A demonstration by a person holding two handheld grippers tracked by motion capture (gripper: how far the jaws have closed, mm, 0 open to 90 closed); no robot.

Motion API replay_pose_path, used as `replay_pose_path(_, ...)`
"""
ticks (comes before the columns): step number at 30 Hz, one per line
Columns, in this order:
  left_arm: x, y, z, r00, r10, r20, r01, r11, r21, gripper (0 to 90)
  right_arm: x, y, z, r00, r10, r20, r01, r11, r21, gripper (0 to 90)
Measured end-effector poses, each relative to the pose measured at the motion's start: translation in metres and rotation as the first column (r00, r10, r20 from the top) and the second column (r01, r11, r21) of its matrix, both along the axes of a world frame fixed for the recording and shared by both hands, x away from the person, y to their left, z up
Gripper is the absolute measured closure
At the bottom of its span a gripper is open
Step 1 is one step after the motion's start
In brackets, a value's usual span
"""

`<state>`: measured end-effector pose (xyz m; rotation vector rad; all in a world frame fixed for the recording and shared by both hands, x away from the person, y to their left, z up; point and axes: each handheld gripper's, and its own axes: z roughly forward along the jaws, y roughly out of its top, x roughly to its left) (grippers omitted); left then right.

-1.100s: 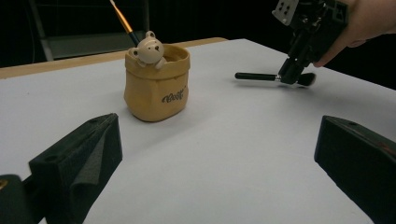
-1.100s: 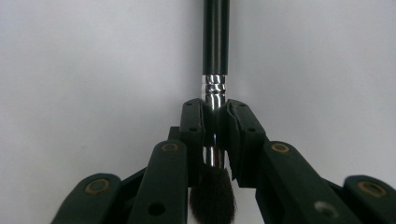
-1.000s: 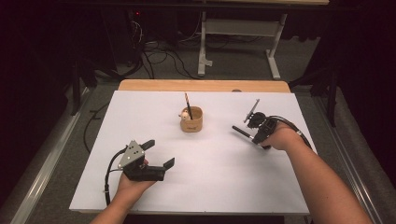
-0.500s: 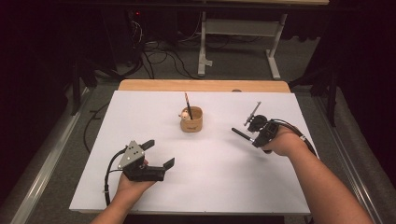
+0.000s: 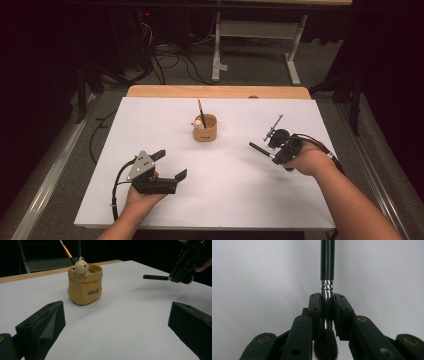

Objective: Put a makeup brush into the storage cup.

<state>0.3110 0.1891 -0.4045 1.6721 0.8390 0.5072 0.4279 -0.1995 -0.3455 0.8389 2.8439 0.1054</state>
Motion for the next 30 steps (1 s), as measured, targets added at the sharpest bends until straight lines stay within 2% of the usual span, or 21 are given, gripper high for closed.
replay_pose_path(15, 0.000, -0.001, -0.001, 1.0000, -0.001, 0.004, 0.001, 1.0000, 0.006, 2.2, -0.016, 0.007, -0.003, 0.9993, 0.036, 0.002, -0.036, 0.999, -0.009, 79.8)
replay_pose_path(20, 0.001, 0.000, -0.002, 1.0000, -0.002, 0.002, 0.002, 1.0000, 0.007, 2.3, -0.020, 0.015, -0.007, 0.9987, 0.050, -0.010, -0.050, 0.999, -0.011, 79.8)
replay_pose_path(30, 0.001, 0.000, -0.002, 1.0000, 0.000, 0.005, 0.000, 1.0000, 0.006, 2.4, -0.027, 0.034, -0.018, 0.9929, 0.116, -0.026, -0.117, 0.993, -0.026, 79.8)
